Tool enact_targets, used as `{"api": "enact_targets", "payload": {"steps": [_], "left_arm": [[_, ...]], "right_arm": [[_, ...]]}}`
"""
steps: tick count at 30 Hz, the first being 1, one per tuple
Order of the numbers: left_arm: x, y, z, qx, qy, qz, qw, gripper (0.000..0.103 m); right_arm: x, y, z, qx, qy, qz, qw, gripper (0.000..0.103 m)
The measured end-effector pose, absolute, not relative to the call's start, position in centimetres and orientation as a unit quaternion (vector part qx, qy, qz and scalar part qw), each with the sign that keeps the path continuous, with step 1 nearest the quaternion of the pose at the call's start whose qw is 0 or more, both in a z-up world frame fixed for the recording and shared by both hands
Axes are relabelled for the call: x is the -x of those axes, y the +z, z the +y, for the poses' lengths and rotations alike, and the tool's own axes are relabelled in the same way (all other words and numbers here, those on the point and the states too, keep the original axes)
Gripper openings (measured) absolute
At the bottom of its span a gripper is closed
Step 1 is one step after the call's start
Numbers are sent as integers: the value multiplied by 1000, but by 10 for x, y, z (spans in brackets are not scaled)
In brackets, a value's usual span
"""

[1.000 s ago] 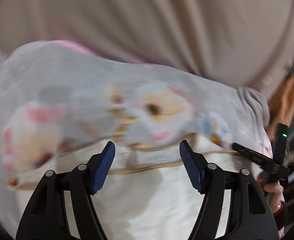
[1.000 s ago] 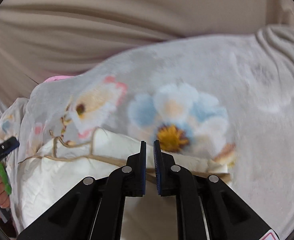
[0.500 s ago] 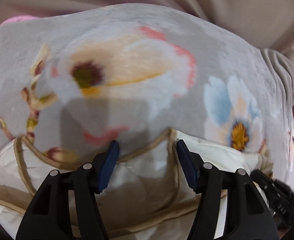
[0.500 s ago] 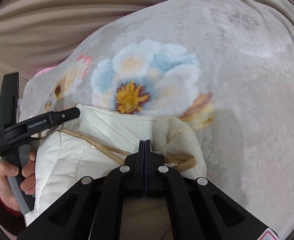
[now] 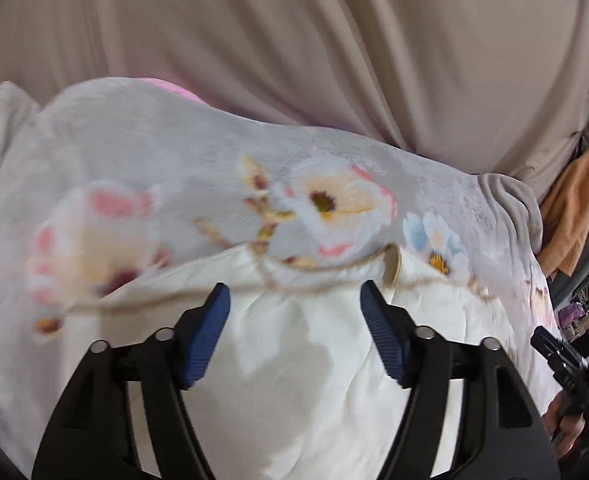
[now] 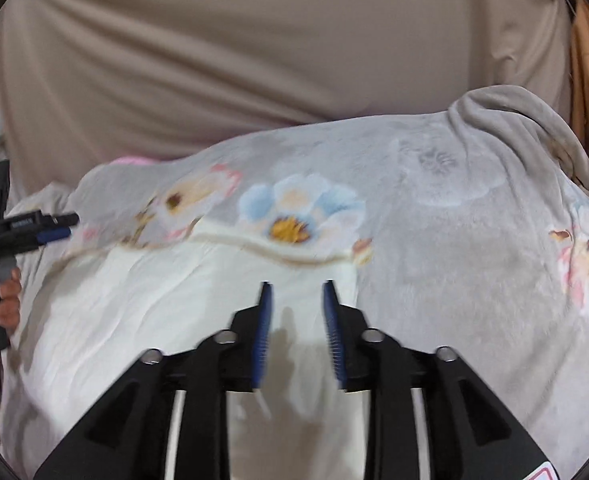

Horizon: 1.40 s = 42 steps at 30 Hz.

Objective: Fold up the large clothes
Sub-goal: 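Grasp the folded jacket's end with both grippers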

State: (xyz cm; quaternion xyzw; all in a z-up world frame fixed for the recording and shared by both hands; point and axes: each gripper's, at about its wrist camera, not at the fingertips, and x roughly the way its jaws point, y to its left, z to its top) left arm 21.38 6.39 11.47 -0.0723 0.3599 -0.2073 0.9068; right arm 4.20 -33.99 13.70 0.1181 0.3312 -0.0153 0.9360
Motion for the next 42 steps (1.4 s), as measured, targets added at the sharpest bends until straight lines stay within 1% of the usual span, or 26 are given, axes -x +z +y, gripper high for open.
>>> {"api": "enact_targets", "payload": {"steps": [1, 4, 5, 7, 11, 13, 14, 15, 16, 17, 18, 19, 22, 24, 25, 27, 29, 30, 32, 34, 35, 38, 39, 40, 41, 42], "left_arm": [[-202, 113, 84, 77, -206, 360, 907, 74], [-160, 96, 137, 103, -192, 374, 901, 76], [-150, 88, 149, 111, -182, 376, 902, 76], [-137, 70, 168, 130, -159, 379, 902, 82], [-160, 60, 178, 170, -158, 376, 897, 84], [-181, 58, 170, 172, -163, 375, 896, 82], [-190, 58, 164, 171, -163, 377, 895, 81], [-197, 57, 155, 168, -174, 383, 892, 76], [-206, 56, 149, 169, -181, 391, 887, 61], [-211, 55, 147, 171, -176, 394, 886, 51], [-218, 57, 148, 179, -164, 395, 886, 20], [-223, 62, 152, 193, -171, 391, 884, 0], [-222, 85, 160, 202, -178, 348, 898, 0], [-220, 102, 157, 176, -163, 319, 917, 0], [-224, 104, 155, 167, -155, 316, 921, 0], [-237, 98, 149, 153, -139, 334, 920, 0], [-243, 83, 149, 155, -120, 360, 912, 0], [-241, 74, 151, 169, -132, 373, 903, 0], [-230, 62, 156, 186, -159, 390, 888, 18], [-220, 55, 162, 201, -165, 394, 882, 77], [-217, 53, 163, 212, -166, 393, 879, 83], [-220, 53, 154, 191, -156, 393, 886, 82], [-224, 54, 147, 170, -147, 388, 894, 67], [-229, 53, 142, 157, -146, 389, 896, 41], [-236, 52, 137, 149, -146, 393, 896, 27], [-246, 50, 133, 153, -151, 397, 892, 4]], "right_arm": [[-29, 135, -337, -114, -11, 333, 936, 46], [11, 121, -331, -105, -16, 339, 935, 54], [19, 117, -331, -106, -25, 339, 935, 62], [26, 112, -338, -128, -28, 332, 934, 71], [-4, 118, -360, -224, 2, 312, 923, 74], [-36, 117, -363, -237, -25, 320, 917, 74], [-53, 113, -362, -235, -25, 334, 912, 73], [-66, 109, -362, -235, -23, 346, 908, 68], [-80, 103, -361, -238, -16, 363, 901, 45], [-94, 98, -357, -234, -12, 384, 893, 12], [-99, 99, -354, -229, -11, 383, 895, 8], [-98, 108, -350, -222, -7, 363, 905, 6], [-79, 150, -342, -208, 10, 274, 939, 4], [-77, 163, -343, -209, 7, 245, 947, 4], [-80, 161, -345, -211, 1, 245, 946, 4], [-98, 137, -353, -218, -16, 281, 934, 4], [-117, 94, -363, -229, -33, 340, 912, 5], [-118, 76, -365, -237, -30, 353, 904, 5], [-112, 61, -366, -250, -18, 350, 903, 5], [-111, 63, -366, -250, -13, 349, 903, 5], [-113, 64, -366, -253, -9, 349, 902, 7], [-115, 65, -366, -274, -4, 348, 897, 15], [-115, 67, -365, -274, -4, 346, 897, 15], [-114, 70, -363, -271, -6, 341, 900, 12], [-111, 75, -364, -269, -5, 331, 904, 8], [-107, 80, -365, -267, -6, 317, 910, 7]]}}
